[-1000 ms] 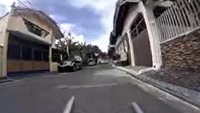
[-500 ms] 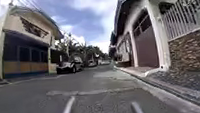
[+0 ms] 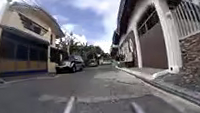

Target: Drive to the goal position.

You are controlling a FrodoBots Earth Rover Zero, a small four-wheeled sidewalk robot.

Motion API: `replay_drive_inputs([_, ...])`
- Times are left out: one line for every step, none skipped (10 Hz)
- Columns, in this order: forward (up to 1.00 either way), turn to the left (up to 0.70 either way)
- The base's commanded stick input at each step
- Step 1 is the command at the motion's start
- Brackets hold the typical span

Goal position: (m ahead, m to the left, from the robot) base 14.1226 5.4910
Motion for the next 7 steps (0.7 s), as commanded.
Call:
replay_drive_inputs([1.0,0.0])
replay_drive_inputs([1.0,0.0])
replay_drive_inputs([1.0,0.0])
replay_drive_inputs([1.0,0.0])
replay_drive_inputs([1.0,0.0])
replay_drive_inputs([1.0,0.0])
replay_drive_inputs([1.0,0.0])
